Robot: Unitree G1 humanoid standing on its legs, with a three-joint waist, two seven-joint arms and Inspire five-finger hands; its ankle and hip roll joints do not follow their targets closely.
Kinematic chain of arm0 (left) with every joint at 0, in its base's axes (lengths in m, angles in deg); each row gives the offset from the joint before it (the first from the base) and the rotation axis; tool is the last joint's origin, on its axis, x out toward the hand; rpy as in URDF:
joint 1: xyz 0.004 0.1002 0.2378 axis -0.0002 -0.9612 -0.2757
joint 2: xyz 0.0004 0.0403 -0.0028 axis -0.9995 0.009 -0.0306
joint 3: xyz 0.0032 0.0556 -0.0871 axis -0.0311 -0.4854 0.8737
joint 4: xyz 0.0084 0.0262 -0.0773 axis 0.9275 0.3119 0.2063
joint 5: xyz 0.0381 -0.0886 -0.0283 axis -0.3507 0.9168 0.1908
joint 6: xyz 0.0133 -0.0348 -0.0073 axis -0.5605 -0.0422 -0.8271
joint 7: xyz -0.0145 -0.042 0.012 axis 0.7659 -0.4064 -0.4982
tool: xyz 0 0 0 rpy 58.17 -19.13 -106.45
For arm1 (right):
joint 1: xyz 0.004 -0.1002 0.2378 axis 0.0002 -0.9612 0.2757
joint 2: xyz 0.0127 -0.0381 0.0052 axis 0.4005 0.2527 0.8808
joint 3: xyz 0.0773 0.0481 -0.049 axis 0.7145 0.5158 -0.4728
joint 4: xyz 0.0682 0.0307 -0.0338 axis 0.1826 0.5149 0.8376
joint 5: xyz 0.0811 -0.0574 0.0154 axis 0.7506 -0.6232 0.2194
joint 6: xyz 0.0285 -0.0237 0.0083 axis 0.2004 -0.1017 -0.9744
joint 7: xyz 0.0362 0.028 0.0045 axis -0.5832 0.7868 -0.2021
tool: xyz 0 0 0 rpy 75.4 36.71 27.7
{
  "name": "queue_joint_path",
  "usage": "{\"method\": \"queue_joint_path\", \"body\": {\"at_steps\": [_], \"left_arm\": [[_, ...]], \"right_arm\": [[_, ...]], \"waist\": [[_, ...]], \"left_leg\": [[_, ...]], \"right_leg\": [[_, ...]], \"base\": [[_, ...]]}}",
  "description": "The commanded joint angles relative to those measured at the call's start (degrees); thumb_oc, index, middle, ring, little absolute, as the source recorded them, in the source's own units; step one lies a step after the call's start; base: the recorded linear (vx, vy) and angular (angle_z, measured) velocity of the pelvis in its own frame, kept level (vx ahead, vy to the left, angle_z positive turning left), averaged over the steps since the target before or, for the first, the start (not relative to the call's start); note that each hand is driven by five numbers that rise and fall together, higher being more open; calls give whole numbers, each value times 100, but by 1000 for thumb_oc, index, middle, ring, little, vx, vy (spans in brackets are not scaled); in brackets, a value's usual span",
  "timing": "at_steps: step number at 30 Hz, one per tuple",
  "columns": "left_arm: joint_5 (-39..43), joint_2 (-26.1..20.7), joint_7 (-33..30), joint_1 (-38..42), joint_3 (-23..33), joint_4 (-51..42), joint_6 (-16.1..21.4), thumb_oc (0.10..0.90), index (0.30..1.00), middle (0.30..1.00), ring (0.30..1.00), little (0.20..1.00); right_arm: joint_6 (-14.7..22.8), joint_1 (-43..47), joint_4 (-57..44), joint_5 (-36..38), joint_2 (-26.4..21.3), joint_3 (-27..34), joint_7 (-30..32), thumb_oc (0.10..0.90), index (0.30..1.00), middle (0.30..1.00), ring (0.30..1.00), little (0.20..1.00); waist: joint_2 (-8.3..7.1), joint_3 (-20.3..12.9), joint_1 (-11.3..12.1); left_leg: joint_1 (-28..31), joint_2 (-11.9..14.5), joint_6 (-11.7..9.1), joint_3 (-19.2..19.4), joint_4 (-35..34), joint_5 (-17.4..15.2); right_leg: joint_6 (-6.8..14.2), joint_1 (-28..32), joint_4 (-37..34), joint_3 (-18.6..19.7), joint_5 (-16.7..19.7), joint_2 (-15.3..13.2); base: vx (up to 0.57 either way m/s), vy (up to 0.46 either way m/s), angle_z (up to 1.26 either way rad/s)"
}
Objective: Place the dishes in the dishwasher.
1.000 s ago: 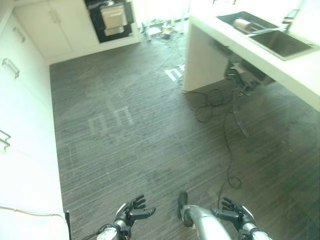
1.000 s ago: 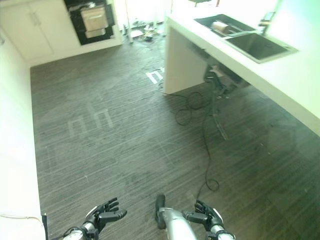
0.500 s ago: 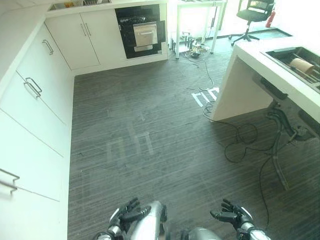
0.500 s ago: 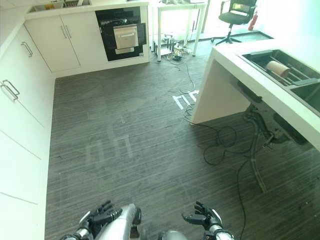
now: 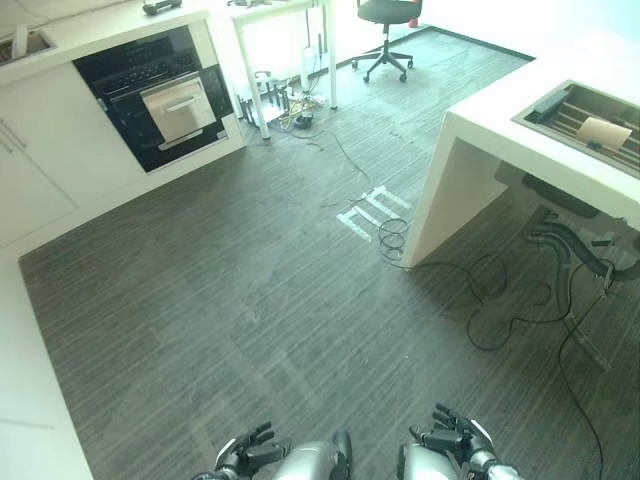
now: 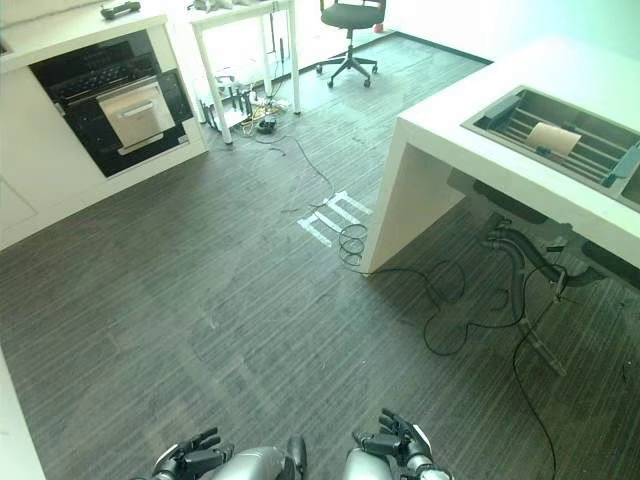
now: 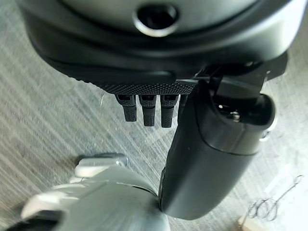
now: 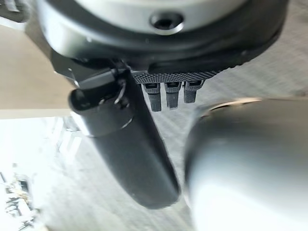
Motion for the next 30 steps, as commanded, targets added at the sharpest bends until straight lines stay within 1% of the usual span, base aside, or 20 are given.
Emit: {"method": "queue_joint_path", "body": {"at_steps": [1, 2, 3, 4, 6, 8, 9, 11, 12, 13, 14, 15, 18, 19, 20, 21, 22, 25, 28, 30], "left_arm": [[-234, -116, 53, -119, -9, -435, -55, 800, 900, 900, 900, 900], [-274, -104, 2, -124, -29, -407, -134, 800, 900, 900, 900, 900], [-235, -79, -28, -153, -68, -345, -145, 800, 900, 900, 900, 900], [-320, -14, -96, -268, -92, -278, -124, 800, 900, 900, 900, 900], [-400, 22, -189, -378, -107, -240, -121, 800, 900, 900, 900, 900], [-415, 46, -290, -472, -48, -226, -168, 800, 900, 900, 900, 900], [-354, 64, -325, -494, -16, -223, -217, 800, 900, 900, 900, 900], [-289, 100, -303, -472, 12, -251, -363, 800, 900, 900, 900, 900], [-360, 141, -302, -450, 31, -258, -363, 800, 900, 900, 900, 900], [-348, 140, -299, -437, 31, -262, -366, 800, 900, 900, 900, 900], [-172, 160, -289, -392, 12, -262, -360, 800, 900, 900, 900, 900], [-138, 174, -268, -406, 11, -257, -333, 800, 900, 900, 900, 900], [-169, 187, -265, -479, 47, -275, -260, 800, 900, 900, 900, 900], [-142, 200, -270, -508, 59, -288, -273, 800, 900, 900, 900, 900], [-96, 240, -294, -563, 62, -277, -290, 800, 900, 900, 900, 900], [-50, 275, -294, -602, 77, -200, -292, 800, 900, 900, 900, 900], [-1, 302, -314, -615, 84, -172, -286, 800, 900, 900, 900, 900], [133, 372, -484, -629, 175, -148, -460, 800, 900, 900, 900, 900], [169, 339, -594, -611, 298, 58, -400, 800, 900, 900, 900, 900], [381, 297, -635, -572, 318, 146, -339, 800, 900, 900, 900, 900]], "right_arm": [[280, 58, -63, 52, -325, -17, 12, 800, 900, 900, 900, 900], [315, 109, -8, 33, -348, 1, -32, 800, 900, 900, 900, 900], [290, 170, -2, -67, -351, 14, -25, 800, 900, 900, 900, 900], [133, 164, -83, -75, -336, 30, 61, 800, 900, 900, 900, 900], [53, 85, -130, -84, -311, 48, 92, 800, 900, 900, 900, 900], [0, 53, -133, -106, -337, 35, 60, 800, 900, 900, 900, 900], [-14, 57, -110, -147, -358, 17, 51, 800, 900, 900, 900, 900], [55, 113, -20, -230, -434, -38, 17, 800, 900, 900, 900, 900], [42, 172, -66, -357, -552, -94, 4, 800, 900, 900, 900, 900], [24, 186, -87, -388, -580, -90, 18, 800, 900, 900, 900, 900], [39, 233, -69, -274, -679, -108, -1, 800, 900, 900, 900, 900], [53, 248, -68, -233, -701, -115, -21, 800, 900, 900, 900, 900], [10, 303, -122, -309, -681, -95, -69, 800, 900, 900, 900, 900], [-25, 326, -138, -332, -663, -112, -48, 800, 900, 900, 900, 900], [-90, 353, -138, -350, -608, -184, 36, 800, 900, 900, 900, 900], [-52, 347, -55, -452, -529, -226, 123, 800, 900, 900, 900, 900], [-21, 355, -7, -508, -500, -246, 148, 800, 900, 900, 900, 900], [-55, 400, 109, -535, -421, -207, 244, 800, 900, 900, 900, 900], [-21, 396, 221, -739, -318, -196, 198, 800, 900, 900, 900, 900], [11, 409, 286, -823, -306, -186, 179, 800, 900, 900, 900, 900]], "waist": [[106, 42, 121], [62, 82, 113], [-35, 73, 103], [-107, 47, 100], [-84, 39, 92], [-135, -8, 84], [-149, -35, 89], [-179, -78, 115], [-220, -27, 155], [-219, -7, 159], [-252, 76, 248], [-239, 99, 282], [-288, 150, 405], [-288, 161, 456], [-183, 162, 552], [-130, 140, 700], [-130, 115, 743], [-143, 11, 759], [-152, -78, 689], [-110, -55, 685]], "left_leg": [[-47, 163, 33, -440, 539, -459], [143, 165, -32, -328, 539, -672], [202, 103, -13, -148, 539, -810], [485, 77, -40, -80, 539, -1146], [762, 193, -83, -38, 539, -1281], [916, 354, -190, -3, 539, -1215], [974, 410, -250, -20, 539, -1088], [1279, 553, -482, -51, 539, -151], [1079, 606, -644, -112, 1373, 512], [898, 623, -659, -137, 1679, 568], [165, 201, -490, -336, 2163, 483], [54, 29, -439, -410, 2061, 381], [-269, -319, -291, -541, 950, 345], [-330, -411, -287, -614, 597, 375], [-870, -494, -365, -873, 539, 392], [-1503, -611, -465, -997, 539, 699], [-1597, -623, -459, -946, 539, 769], [-1400, -536, -296, -882, 539, 476], [-1093, -376, -37, -786, 539, 42], [-913, -274, 46, -751, 539, -96]], "right_leg": [[373, 921, -2011, 43, 592, 109], [488, 758, -2523, 113, 658, -96], [612, 320, -2523, 121, 930, -447], [846, 26, -2523, 219, 1128, -716], [845, 65, -2523, 176, 1213, -736], [770, 287, -2523, 97, 906, -556], [710, 351, -2523, 100, 812, -478], [421, 585, -2523, 164, 474, -245], [139, 837, -2523, 254, 179, -53], [62, 898, -2523, 266, 117, 6], [-76, 1064, -2523, 407, 52, 102], [-58, 1121, -2523, 505, 38, 153], [47, 1225, -2523, 866, -36, 297], [82, 1246, -2523, 987, -60, 343], [100, 1294, -2523, 1130, -107, 544], [91, 1422, -2523, 1258, -164, 712], [86, 1474, -2523, 1268, -206, 752], [123, 1685, -2523, 1162, -323, 838], [416, 1923, -2430, 761, 590, 826], [461, 1603, -1731, 478, 584, 623]], "base": [[359, -178, -36], [440, -251, -52], [780, -478, -119], [622, -431, -131], [656, -499, -89], [592, -535, -26], [533, -476, 3], [616, -586, 2], [546, -570, -5], [516, -553, -47], [299, -279, -70], [311, -234, -90], [244, -82, -94], [275, 6, -87], [358, 60, -92], [342, 90, -120], [258, 91, -134], [228, 83, -137], [256, 53, -106], [113, 20, -62]]}}
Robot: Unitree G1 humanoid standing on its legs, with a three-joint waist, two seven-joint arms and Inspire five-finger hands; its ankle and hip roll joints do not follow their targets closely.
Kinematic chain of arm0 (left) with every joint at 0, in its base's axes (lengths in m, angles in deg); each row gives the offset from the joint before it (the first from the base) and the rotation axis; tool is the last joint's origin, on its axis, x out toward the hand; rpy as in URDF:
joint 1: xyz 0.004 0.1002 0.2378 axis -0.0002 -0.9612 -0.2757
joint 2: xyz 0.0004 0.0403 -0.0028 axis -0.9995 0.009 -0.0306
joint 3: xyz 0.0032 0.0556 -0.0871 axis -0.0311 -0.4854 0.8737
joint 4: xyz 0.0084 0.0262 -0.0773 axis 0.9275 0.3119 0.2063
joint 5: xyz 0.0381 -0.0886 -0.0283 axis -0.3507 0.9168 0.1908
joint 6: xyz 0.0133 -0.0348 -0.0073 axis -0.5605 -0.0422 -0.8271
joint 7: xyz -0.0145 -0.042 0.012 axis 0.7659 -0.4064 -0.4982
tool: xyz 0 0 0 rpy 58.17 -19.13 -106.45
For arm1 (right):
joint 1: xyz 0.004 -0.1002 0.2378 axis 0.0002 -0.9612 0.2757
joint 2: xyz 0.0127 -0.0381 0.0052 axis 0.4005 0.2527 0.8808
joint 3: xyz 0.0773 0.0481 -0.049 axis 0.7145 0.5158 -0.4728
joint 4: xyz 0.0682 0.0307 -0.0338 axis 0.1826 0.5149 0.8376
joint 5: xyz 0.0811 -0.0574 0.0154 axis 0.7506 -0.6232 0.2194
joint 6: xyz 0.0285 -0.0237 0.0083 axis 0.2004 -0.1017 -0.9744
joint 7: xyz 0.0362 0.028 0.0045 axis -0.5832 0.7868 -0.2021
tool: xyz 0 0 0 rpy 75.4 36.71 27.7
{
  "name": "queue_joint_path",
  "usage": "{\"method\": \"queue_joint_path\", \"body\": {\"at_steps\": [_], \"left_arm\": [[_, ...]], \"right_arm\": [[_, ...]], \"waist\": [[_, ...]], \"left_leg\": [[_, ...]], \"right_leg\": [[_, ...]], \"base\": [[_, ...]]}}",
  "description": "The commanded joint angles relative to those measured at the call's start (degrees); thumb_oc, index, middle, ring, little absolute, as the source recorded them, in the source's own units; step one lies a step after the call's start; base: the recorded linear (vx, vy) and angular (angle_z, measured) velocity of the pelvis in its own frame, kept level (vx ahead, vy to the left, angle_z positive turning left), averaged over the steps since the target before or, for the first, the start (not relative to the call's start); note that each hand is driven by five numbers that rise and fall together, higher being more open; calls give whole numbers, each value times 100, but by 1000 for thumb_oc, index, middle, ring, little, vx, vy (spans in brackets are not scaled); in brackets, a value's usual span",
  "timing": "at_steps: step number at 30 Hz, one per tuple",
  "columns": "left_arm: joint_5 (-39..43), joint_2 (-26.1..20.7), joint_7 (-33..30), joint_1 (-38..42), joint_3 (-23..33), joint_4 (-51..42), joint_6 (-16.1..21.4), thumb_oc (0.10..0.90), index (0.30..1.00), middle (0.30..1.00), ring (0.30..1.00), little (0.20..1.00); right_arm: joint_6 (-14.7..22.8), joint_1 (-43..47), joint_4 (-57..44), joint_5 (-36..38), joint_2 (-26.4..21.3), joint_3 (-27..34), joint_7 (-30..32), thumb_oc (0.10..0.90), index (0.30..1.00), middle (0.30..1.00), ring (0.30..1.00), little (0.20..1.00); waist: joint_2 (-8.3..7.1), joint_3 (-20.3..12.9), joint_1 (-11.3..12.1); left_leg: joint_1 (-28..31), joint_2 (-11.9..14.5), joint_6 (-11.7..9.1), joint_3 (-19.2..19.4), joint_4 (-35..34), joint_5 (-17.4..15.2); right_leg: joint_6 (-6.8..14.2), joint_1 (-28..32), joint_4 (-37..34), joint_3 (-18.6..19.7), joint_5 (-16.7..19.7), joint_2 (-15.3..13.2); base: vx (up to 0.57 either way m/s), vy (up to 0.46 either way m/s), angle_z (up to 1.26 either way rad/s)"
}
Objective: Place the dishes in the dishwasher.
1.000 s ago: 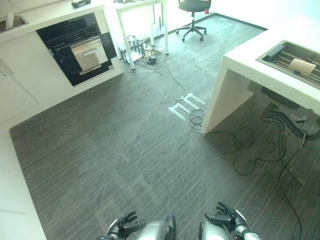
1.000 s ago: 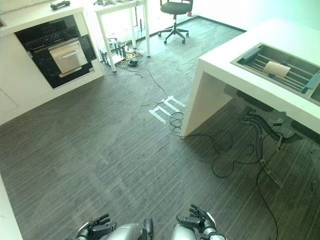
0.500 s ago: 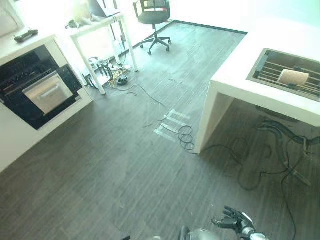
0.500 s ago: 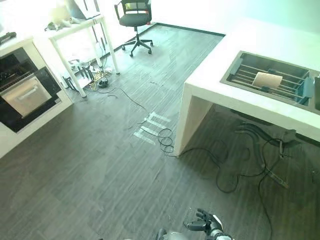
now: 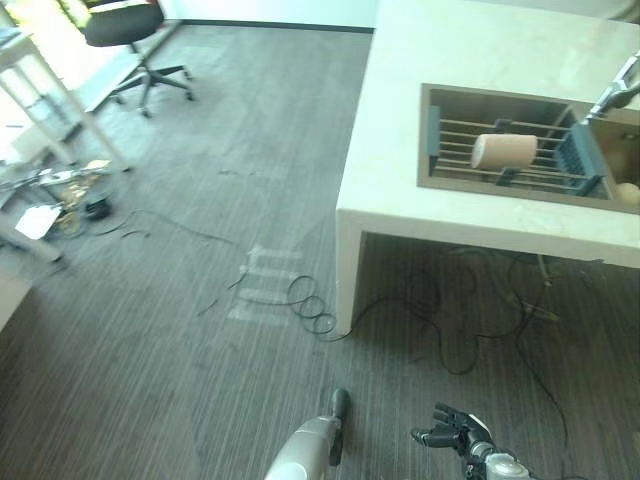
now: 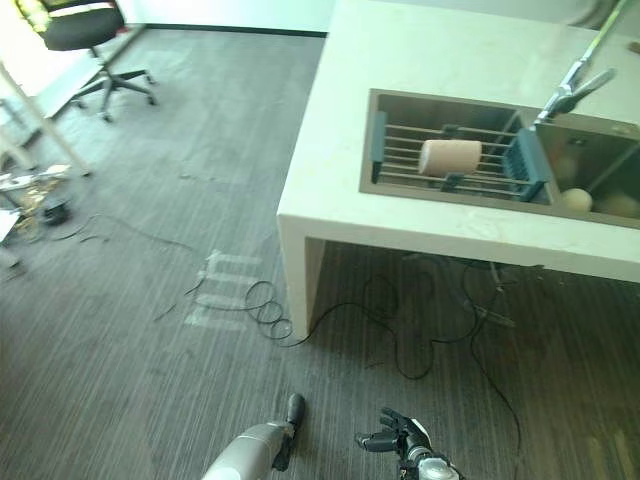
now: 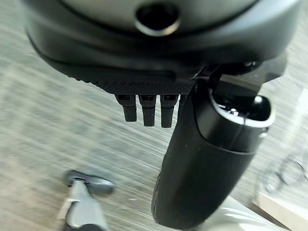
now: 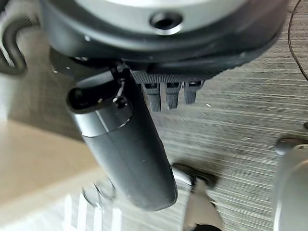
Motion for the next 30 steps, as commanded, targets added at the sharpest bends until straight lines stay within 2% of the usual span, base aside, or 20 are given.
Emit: {"method": "queue_joint_path", "body": {"at_steps": [1, 3, 6, 7, 8, 9, 12, 13, 14, 16, 17, 18, 19, 21, 23, 25, 26, 27, 30], "left_arm": [[417, 99, -23, -143, -189, -14, 220, 800, 900, 900, 900, 900], [432, -7, 53, -52, -197, 46, 302, 800, 900, 900, 900, 900], [494, -71, 68, -12, -176, 73, 356, 800, 900, 900, 900, 900], [501, -104, 127, -23, -124, 84, 409, 800, 900, 900, 900, 900], [501, -111, 138, -25, -115, 88, 421, 800, 900, 900, 900, 900], [492, -158, 182, -43, -87, 87, 494, 800, 900, 900, 900, 900], [337, -202, 134, -51, -99, 31, 574, 800, 900, 900, 900, 900], [319, -254, 6, -27, -130, -97, 516, 800, 900, 900, 900, 900], [460, -294, -127, -19, -42, -219, 370, 800, 900, 900, 900, 900], [744, -227, -302, -64, 106, -296, 173, 800, 900, 900, 900, 900], [622, -96, -230, -57, 160, -257, 14, 800, 900, 900, 900, 900], [345, -47, -221, -4, 26, -171, 131, 800, 900, 900, 900, 900], [606, 42, -265, 80, -210, -90, 184, 800, 900, 900, 900, 900], [533, 74, -278, 62, -201, -158, 173, 800, 900, 900, 900, 900], [430, 54, -250, 49, -221, -213, 191, 800, 900, 900, 900, 900], [479, 35, -254, 37, -202, -251, 186, 800, 900, 900, 900, 900], [502, 46, -267, 31, -154, -238, 194, 800, 900, 900, 900, 900], [539, 50, -292, 26, -131, -235, 204, 800, 900, 900, 900, 900], [522, 7, -291, 38, -89, -172, 294, 800, 900, 900, 900, 900]], "right_arm": [[301, 61, -228, -220, -355, 63, -11, 800, 900, 900, 900, 900], [389, 101, -138, -177, -330, 130, -1, 800, 900, 900, 900, 900], [472, 69, -128, -256, -313, 168, -21, 800, 900, 900, 900, 900], [561, 19, -64, -345, -284, 201, -48, 800, 900, 900, 900, 900], [578, 10, -50, -366, -280, 206, -59, 800, 900, 900, 900, 900], [672, -24, -5, -447, -265, 229, -130, 800, 900, 900, 900, 900], [746, -42, -51, -371, -263, 229, -224, 800, 900, 900, 900, 900], [727, 11, -195, -236, -298, 163, -267, 800, 900, 900, 900, 900], [605, 80, -305, -125, -325, 70, -378, 800, 900, 900, 900, 900], [455, 178, -403, -356, -342, -150, -322, 800, 900, 900, 900, 900], [279, 150, -493, -353, -378, -222, -160, 800, 900, 900, 900, 900], [231, 53, -533, -196, -433, -164, -86, 800, 900, 900, 900, 900], [209, -109, -447, -61, -488, 25, 106, 800, 900, 900, 900, 900], [196, -168, -332, -31, -485, 108, 166, 800, 900, 900, 900, 900], [170, -224, -250, 41, -450, 185, 214, 800, 900, 900, 900, 900], [164, -246, -121, 41, -377, 242, 254, 800, 900, 900, 900, 900], [189, -234, -30, 21, -338, 222, 258, 800, 900, 900, 900, 900], [200, -221, 27, 3, -320, 223, 246, 800, 900, 900, 900, 900], [202, -252, 199, 156, -297, 417, 239, 800, 900, 900, 900, 900]], "waist": [[480, -90, 136], [570, -53, 141], [629, -3, 104], [588, -38, 93], [572, -44, 98], [469, -91, 144], [360, -114, 215], [233, -62, 279], [174, -7, 289], [147, -53, 319], [159, -120, 207], [170, -101, 97], [165, -62, -18], [282, -101, -15], [412, -154, -41], [486, -239, -47], [471, -295, -10], [462, -325, 8], [448, -367, -10]], "left_leg": [[150, -46, -11, 87, 625, -1212], [381, 123, -18, 43, 625, -1315], [603, 255, -45, -100, 625, -1377], [674, 255, -28, -187, 625, -1418], [688, 252, -26, -196, 625, -1430], [765, 276, -40, -255, 625, -1526], [823, 318, -79, -428, 625, -1598], [846, 452, -182, -577, 625, -1612], [856, 789, -334, -587, 625, -1566], [944, 1246, -572, -555, 625, -1419], [864, 1599, -712, -408, 625, -1224], [722, 1768, -759, -140, 625, -867], [676, 1362, -647, 281, 625, -952], [633, 874, -574, 238, 625, -1162], [576, 589, -520, 241, 625, -1273], [570, 253, -403, 33, 625, -1383], [525, 130, -363, -288, 625, -1353], [524, 53, -317, -427, 625, -1366], [565, 59, -231, -351, 625, -1479]], "right_leg": [[-209, -1183, 137, -731, 964, 290], [-218, -1373, 13, -937, 808, -23], [-211, -1367, -573, -816, 1032, -354], [-135, -1485, -809, -620, 1284, -662], [-118, -1524, -809, -573, 1303, -723], [7, -1718, -809, -310, 1334, -1012], [118, -1803, -809, -57, 1304, -1212], [221, -1844, -809, 123, 1236, -1354], [278, -1828, -809, 113, 1038, -1336], [225, -1769, -809, -224, 848, -1225], [-37, -1669, -809, -469, 648, -1014], [-223, -1551, -809, -671, 525, -875], [-346, -1423, -809, -906, 429, -802], [-314, -1435, -809, -921, 442, -679], [-315, -1423, -809, -971, 428, -507], [-308, -1461, -809, -814, 421, -294], [-333, -1518, -809, -659, 443, -217], [-340, -1527, -809, -571, 434, -155], [-348, -1435, -809, -622, 404, -41]], "base": [[56, -44, -44], [54, -117, -18], [73, -177, -9], [89, -218, 9], [119, -419, 9], [82, -380, 8], [71, -643, 28], [56, -1417, 33], [74, -1629, 47], [88, -1201, 22], [63, -1036, -31], [53, -1147, 39], [24, -676, 98], [43, -278, 80], [72, -62, -17], [105, 11, -12], [98, 61, -17], [96, 110, -36], [57, 130, -80]]}}
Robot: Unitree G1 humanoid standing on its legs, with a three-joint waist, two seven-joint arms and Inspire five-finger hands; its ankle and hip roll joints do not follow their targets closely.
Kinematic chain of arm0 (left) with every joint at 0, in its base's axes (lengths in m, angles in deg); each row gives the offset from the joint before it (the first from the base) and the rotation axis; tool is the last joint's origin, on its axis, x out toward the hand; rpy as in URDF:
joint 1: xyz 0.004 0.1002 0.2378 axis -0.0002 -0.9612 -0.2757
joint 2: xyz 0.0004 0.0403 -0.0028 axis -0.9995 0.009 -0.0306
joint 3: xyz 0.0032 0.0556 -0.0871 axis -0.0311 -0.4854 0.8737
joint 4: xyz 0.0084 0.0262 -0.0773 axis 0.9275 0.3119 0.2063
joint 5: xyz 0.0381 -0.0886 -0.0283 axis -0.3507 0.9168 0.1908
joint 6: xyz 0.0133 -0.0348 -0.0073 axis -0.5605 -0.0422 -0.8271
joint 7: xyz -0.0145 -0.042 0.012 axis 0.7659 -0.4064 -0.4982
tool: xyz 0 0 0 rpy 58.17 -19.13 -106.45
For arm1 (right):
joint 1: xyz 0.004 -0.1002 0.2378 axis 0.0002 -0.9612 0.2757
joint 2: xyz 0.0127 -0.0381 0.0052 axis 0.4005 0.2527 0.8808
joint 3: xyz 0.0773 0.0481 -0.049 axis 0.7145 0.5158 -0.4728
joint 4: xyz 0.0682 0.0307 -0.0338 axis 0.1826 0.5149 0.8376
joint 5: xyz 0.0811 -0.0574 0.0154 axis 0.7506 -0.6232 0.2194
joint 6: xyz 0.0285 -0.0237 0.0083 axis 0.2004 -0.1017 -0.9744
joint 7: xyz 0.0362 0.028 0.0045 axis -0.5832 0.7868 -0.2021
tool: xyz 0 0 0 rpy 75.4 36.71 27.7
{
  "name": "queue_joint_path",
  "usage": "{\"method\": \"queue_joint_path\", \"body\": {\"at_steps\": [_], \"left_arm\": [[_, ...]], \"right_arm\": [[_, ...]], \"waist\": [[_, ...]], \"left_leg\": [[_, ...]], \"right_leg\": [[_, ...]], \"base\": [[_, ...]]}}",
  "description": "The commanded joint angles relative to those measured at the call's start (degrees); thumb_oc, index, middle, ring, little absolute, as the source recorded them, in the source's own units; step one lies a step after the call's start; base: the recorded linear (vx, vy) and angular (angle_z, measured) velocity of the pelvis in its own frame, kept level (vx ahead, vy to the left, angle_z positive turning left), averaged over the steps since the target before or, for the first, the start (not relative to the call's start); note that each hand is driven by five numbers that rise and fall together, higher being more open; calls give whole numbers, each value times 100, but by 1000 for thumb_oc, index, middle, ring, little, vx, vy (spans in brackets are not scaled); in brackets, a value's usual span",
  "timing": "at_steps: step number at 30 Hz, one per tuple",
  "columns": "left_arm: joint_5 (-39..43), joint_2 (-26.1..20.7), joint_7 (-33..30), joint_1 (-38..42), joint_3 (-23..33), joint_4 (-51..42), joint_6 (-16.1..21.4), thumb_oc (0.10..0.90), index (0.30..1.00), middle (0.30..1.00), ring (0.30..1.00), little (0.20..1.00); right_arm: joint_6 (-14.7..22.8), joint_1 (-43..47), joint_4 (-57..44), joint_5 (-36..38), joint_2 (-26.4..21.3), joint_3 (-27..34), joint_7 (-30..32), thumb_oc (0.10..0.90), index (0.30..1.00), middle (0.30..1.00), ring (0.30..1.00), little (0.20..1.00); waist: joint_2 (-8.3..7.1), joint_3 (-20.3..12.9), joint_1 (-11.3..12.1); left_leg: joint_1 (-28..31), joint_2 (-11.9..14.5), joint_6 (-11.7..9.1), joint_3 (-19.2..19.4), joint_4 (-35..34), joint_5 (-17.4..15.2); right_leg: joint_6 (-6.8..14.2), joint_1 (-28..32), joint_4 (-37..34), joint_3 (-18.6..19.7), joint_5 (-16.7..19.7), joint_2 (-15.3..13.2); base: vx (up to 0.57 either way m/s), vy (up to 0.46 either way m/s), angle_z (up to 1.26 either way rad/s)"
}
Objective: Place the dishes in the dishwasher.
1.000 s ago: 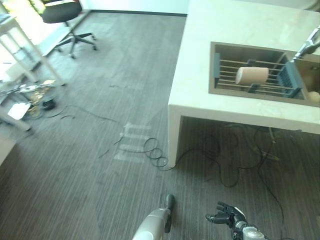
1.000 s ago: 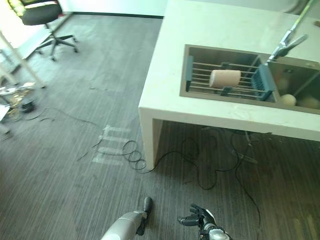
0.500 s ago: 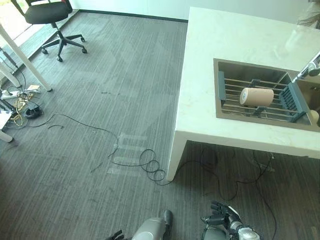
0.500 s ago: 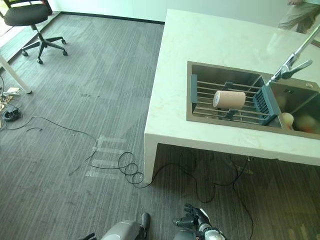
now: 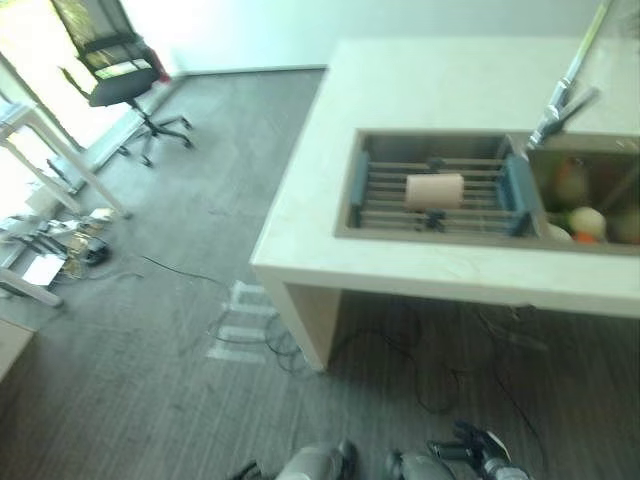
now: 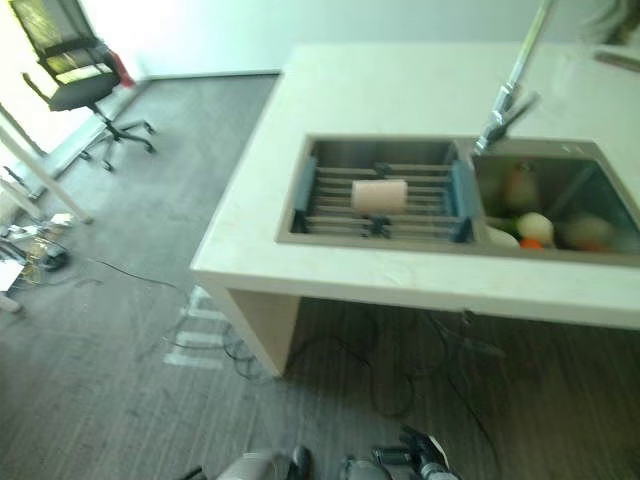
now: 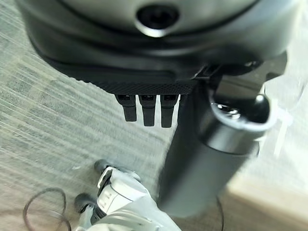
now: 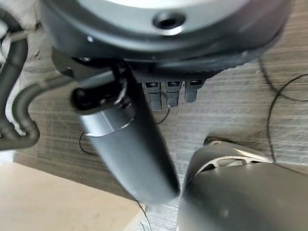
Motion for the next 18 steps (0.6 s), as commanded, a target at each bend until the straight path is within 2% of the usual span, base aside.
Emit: {"method": "queue_joint_path", "body": {"at_steps": [1, 2, 3, 4, 5, 7, 8, 9, 10, 11, 13, 15, 16, 18], "left_arm": [[-65, -115, 18, 26, 149, -13, 243, 800, 900, 900, 900, 900], [-155, -139, 30, 23, 160, -7, 275, 800, 900, 900, 900, 900], [-238, -162, 24, 24, 163, 3, 303, 800, 900, 900, 900, 900], [-196, -282, -50, 53, 94, 87, 363, 800, 900, 900, 900, 900], [-140, -298, -49, 55, 98, 101, 351, 800, 900, 900, 900, 900], [-103, -343, -29, 54, 160, 154, 329, 800, 900, 900, 900, 900], [-142, -357, -12, 49, 203, 170, 321, 800, 900, 900, 900, 900], [-119, -378, 20, 45, 243, 207, 315, 800, 900, 900, 900, 900], [-99, -381, 22, 40, 251, 222, 320, 800, 900, 900, 900, 900], [-2, -370, -6, 37, 243, 256, 316, 800, 900, 900, 900, 900], [179, -271, -143, -6, 310, 289, 236, 800, 900, 900, 900, 900], [164, -193, -205, -25, 312, 269, 181, 800, 900, 900, 900, 900], [58, -132, -281, -1, 275, 227, 159, 800, 900, 900, 900, 900], [173, -87, -360, 72, 212, 200, 124, 800, 900, 900, 900, 900]], "right_arm": [[196, -68, -166, 196, -160, 271, 11, 800, 900, 900, 900, 900], [205, -76, -170, 159, -150, 312, -3, 800, 900, 900, 900, 900], [213, -81, -175, 121, -144, 328, -4, 800, 900, 900, 900, 900], [229, -105, -199, 141, -160, 372, -47, 800, 900, 900, 900, 900], [240, -106, -188, 145, -166, 380, -63, 800, 900, 900, 900, 900], [306, -110, -134, 92, -177, 408, -127, 800, 900, 900, 900, 900], [316, -97, -100, 38, -180, 420, -142, 800, 900, 900, 900, 900], [294, -63, -24, 10, -175, 423, -149, 800, 900, 900, 900, 900], [283, -56, -3, -15, -172, 440, -161, 800, 900, 900, 900, 900], [224, -46, 40, -54, -156, 464, -185, 800, 900, 900, 900, 900], [186, -49, 124, -80, -131, 424, -178, 800, 900, 900, 900, 900], [175, -23, 160, -38, -127, 410, -173, 800, 900, 900, 900, 900], [139, -13, 116, -75, -139, 403, -129, 800, 900, 900, 900, 900], [44, 5, 80, -12, -172, 398, -21, 800, 900, 900, 900, 900]], "waist": [[4, 15, 110], [46, 33, 83], [58, 62, 67], [60, 214, 16], [63, 226, 13], [82, 247, 10], [84, 264, 7], [24, 300, -7], [-1, 277, -11], [-32, 256, -33], [-129, 162, 32], [-185, 87, 40], [-218, 68, 17], [-262, 113, -14]], "left_leg": [[305, 135, 0, 272, -404, -58], [344, 161, 59, 271, -404, -108], [367, 158, 101, 261, -404, -125], [407, 109, 281, 190, -404, -176], [413, 120, 283, 204, -404, -183], [465, 191, 233, 254, -404, -194], [519, 216, 210, 255, -404, -222], [631, 201, 199, 226, -404, -321], [626, 193, 196, 214, -404, -334], [666, 228, 160, 192, -404, -355], [720, 355, 22, 295, -404, -345], [709, 534, -95, 355, -404, -301], [649, 710, -199, 422, -404, -217], [610, 810, -239, 483, -404, -83]], "right_leg": [[576, 641, -174, -253, 237, -315], [639, 712, -174, -305, 505, -245], [692, 622, 118, -286, 608, -259], [793, -7, 1253, -58, 853, -474], [779, -36, 1167, -69, 869, -528], [778, 23, 483, -106, 1027, -668], [816, 35, 35, -57, 1198, -725], [903, -154, -174, 184, 1263, -865], [921, -243, -174, 259, 1258, -900], [932, -301, -174, 381, 1073, -885], [906, -152, -174, 227, 698, -850], [807, 26, -174, 159, 456, -735], [694, 140, -174, 104, 304, -637], [540, 231, -174, 93, 187, -554]], "base": [[68, 116, -39], [58, 92, -55], [2, 48, -71], [-21, -4, -100], [-3, -94, -72], [67, -190, -18], [122, -342, -5], [118, -340, -31], [159, -440, -31], [189, -451, -23], [232, -525, -5], [186, -475, -6], [172, -510, 0], [118, -394, 20]]}}
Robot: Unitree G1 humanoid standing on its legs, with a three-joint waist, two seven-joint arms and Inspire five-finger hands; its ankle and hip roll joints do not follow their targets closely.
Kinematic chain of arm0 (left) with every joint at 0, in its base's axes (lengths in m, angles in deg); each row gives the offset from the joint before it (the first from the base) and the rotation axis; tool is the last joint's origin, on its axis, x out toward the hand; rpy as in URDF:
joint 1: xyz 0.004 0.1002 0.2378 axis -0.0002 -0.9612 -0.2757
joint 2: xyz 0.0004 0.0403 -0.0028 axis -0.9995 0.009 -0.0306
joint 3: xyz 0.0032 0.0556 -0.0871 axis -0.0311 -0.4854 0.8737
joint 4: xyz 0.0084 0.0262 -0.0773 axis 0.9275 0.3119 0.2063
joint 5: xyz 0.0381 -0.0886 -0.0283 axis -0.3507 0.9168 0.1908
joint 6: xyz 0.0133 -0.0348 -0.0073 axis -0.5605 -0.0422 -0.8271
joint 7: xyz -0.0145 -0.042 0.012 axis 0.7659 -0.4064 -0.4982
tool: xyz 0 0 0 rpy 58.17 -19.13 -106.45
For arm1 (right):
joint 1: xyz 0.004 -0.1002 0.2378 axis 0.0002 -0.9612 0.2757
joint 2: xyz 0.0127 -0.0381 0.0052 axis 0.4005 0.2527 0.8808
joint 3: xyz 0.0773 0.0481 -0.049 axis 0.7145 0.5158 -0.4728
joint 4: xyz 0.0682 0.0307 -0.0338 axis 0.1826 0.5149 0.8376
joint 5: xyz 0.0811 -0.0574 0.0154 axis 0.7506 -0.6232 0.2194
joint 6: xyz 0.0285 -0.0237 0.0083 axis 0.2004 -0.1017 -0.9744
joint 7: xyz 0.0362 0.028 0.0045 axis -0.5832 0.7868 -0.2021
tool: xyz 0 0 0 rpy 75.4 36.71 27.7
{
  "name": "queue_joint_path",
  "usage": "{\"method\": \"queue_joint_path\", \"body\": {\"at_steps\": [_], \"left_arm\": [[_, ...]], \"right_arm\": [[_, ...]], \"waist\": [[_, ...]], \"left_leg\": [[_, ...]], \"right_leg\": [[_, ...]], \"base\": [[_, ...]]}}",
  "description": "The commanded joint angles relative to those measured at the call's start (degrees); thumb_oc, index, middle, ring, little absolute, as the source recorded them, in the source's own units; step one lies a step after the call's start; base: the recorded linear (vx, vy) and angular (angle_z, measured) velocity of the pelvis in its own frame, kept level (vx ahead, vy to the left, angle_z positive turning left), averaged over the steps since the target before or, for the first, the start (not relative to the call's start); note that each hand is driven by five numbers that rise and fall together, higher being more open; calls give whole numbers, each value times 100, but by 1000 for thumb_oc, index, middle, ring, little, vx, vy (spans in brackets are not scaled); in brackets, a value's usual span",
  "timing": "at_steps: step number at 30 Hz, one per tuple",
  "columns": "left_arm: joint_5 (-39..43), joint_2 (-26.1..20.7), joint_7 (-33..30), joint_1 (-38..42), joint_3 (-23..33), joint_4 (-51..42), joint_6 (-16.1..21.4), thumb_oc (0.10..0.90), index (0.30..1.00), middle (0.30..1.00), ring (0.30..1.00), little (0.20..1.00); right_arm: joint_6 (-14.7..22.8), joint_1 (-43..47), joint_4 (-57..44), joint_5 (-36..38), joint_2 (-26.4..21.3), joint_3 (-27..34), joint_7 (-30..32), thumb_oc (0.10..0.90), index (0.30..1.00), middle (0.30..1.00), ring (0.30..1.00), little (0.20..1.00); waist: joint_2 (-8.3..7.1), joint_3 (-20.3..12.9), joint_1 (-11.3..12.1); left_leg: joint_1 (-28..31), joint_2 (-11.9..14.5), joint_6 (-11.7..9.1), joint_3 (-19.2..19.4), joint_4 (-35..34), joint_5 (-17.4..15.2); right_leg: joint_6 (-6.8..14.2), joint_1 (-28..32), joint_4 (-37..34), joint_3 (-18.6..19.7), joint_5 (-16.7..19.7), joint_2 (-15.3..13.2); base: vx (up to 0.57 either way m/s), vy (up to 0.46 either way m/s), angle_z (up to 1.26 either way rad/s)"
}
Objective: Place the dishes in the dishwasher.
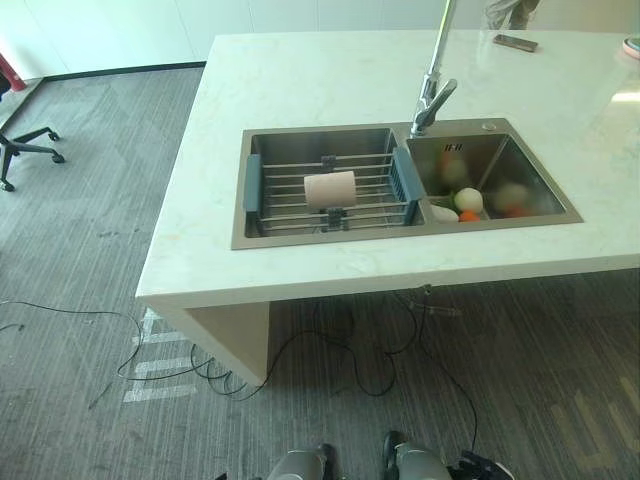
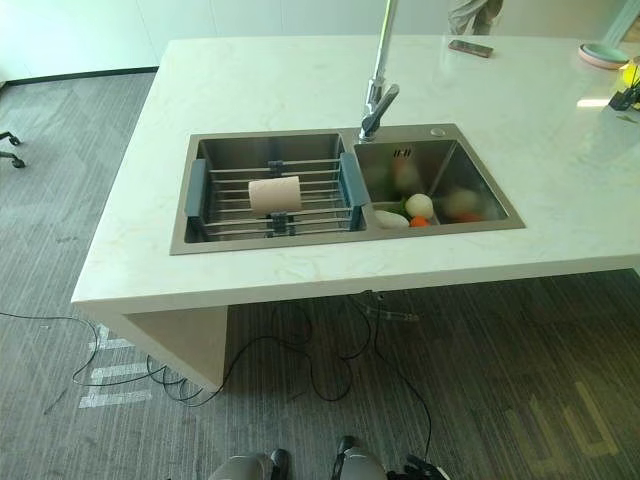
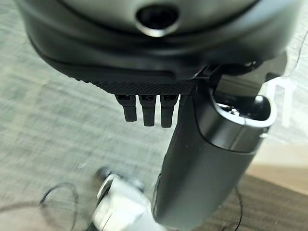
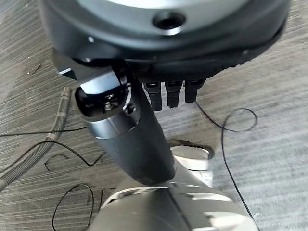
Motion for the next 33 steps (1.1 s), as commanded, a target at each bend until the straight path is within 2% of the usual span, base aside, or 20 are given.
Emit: {"method": "queue_joint_path", "body": {"at_steps": [1, 3, 4, 5, 8, 11, 14, 17, 21, 23, 24, 26, 27, 28, 30, 31, 32, 33], "left_arm": [[163, -19, -114, 153, -224, -245, -34, 800, 900, 900, 900, 900], [-24, -8, -63, 244, -380, -307, 73, 800, 900, 900, 900, 900], [31, 38, -115, 226, -455, -407, 60, 800, 900, 900, 900, 900], [-1, 42, -108, 197, -443, -405, 14, 800, 900, 900, 900, 900], [24, 61, -240, 254, -399, -331, -62, 800, 900, 900, 900, 900], [422, 84, -381, 307, -197, -216, 33, 800, 900, 900, 900, 900], [914, 105, -444, 297, 123, -222, 327, 800, 900, 900, 900, 900], [1790, 56, -579, 226, 535, -370, 720, 800, 900, 900, 900, 900], [2397, -207, -699, 84, 1234, -786, 1502, 800, 900, 900, 900, 900], [2454, -440, -972, 15, 1597, -1251, 1954, 800, 900, 900, 900, 900], [2249, -558, -1179, -18, 1763, -1576, 2242, 800, 900, 900, 900, 900], [1941, -819, -1469, -43, 1980, -2080, 2569, 800, 900, 900, 900, 900], [1577, -1091, -1654, -70, 2174, -2478, 2609, 800, 900, 900, 900, 900], [1170, -1460, -1849, -109, 2383, -2943, 2819, 800, 900, 900, 900, 900], [773, -2225, -1999, -190, 2804, -3904, 2718, 800, 900, 900, 900, 900], [693, -2455, -1894, -197, 2938, -4230, 2769, 800, 900, 900, 900, 900], [298, -2803, -1741, -154, 3049, -4778, 2983, 800, 900, 900, 900, 900], [65, -2992, -1766, -92, 3083, -5210, 2875, 800, 900, 900, 900, 900]], "right_arm": [[73, 327, -170, 42, -211, 34, 106, 800, 900, 900, 900, 900], [105, 223, -156, 152, -260, 141, 149, 800, 900, 900, 900, 900], [131, 153, -138, 71, -270, 193, 140, 800, 900, 900, 900, 900], [150, 129, -109, 18, -265, 157, 151, 800, 900, 900, 900, 900], [36, 75, -87, 129, -297, 178, 64, 800, 900, 900, 900, 900], [49, -70, -21, -64, -191, 221, -4, 800, 900, 900, 900, 900], [-18, -176, 40, 62, -94, 212, 54, 800, 900, 900, 900, 900], [-37, -237, 41, 129, -92, 304, 54, 800, 900, 900, 900, 900], [-87, -284, -40, 133, -202, 369, 4, 800, 900, 900, 900, 900], [-121, -340, -55, 117, -295, 422, -59, 800, 900, 900, 900, 900], [-137, -375, -52, 134, -339, 461, -114, 800, 900, 900, 900, 900], [-158, -421, -52, 164, -387, 503, -212, 800, 900, 900, 900, 900], [-169, -455, -64, 213, -384, 492, -266, 800, 900, 900, 900, 900], [-67, -502, -80, 376, -361, 488, -338, 800, 900, 900, 900, 900], [-3, -552, -124, 456, -334, 465, -316, 800, 900, 900, 900, 900], [-20, -572, -154, 500, -322, 461, -325, 800, 900, 900, 900, 900], [-109, -584, -175, 514, -315, 441, -356, 800, 900, 900, 900, 900], [-129, -601, -177, 480, -296, 436, -357, 800, 900, 900, 900, 900]], "waist": [[-69, 30, 70], [-110, 161, 71], [-16, 194, 94], [72, 206, 105], [102, 100, 59], [76, 2, 7], [55, -55, 26], [63, -91, 63], [59, -122, 123], [85, -160, 165], [102, -181, 189], [141, -215, 221], [153, -233, 234], [170, -252, 252], [205, -289, 276], [212, -306, 275], [224, -338, 270], [228, -351, 266]], "left_leg": [[265, 176, 40, 428, -262, 110], [143, 92, -27, 748, -262, 408], [-121, -17, -56, 621, -262, 428], [-355, 83, -122, 611, -262, 511], [-334, 247, -234, 621, -262, 420], [-276, 265, -302, 652, -262, 337], [-243, 201, -279, 589, -262, 292], [-221, 190, -280, 618, -262, 269], [-200, 134, -265, 581, -262, 255], [-190, 125, -265, 591, -262, 251], [-187, 120, -264, 581, -262, 250], [-187, 111, -253, 554, -262, 251], [-178, 112, -239, 548, -262, 239], [-171, 115, -227, 544, -262, 230], [-151, 135, -219, 565, -262, 214], [-142, 142, -219, 576, -262, 208], [-124, 156, -220, 598, -262, 193], [-116, 165, -222, 614, -262, 182]], "right_leg": [[240, 524, -291, 36, -155, -7], [154, 675, -291, -104, -221, -34], [185, 703, -291, -148, -235, 18], [189, 751, -291, -286, -284, 42], [200, 772, -291, -544, -359, -47], [249, 794, -291, -628, -392, -127], [256, 847, -291, -616, -424, -141], [280, 889, -291, -689, -444, -197], [322, 880, -291, -664, -459, -252], [349, 860, -291, -664, -470, -291], [359, 854, -291, -659, -475, -299], [362, 854, -291, -641, -488, -293], [357, 861, -291, -631, -500, -287], [346, 868, -291, -624, -516, -283], [344, 888, -291, -615, -536, -278], [347, 895, -291, -606, -541, -275], [352, 907, -291, -592, -547, -266], [357, 913, -291, -589, -554, -266]], "base": [[61, -262, 33], [70, -229, 54], [133, -103, 100], [147, 47, 93], [104, 120, 28], [105, 110, 17], [94, 96, 19], [63, 75, -10], [44, 58, 2], [38, 49, -12], [35, 32, -12], [37, 13, -2], [35, -3, 5], [0, 0, 0], [0, 0, 0], [0, 0, 0], [0, 0, 0], [22, -34, 0]]}}
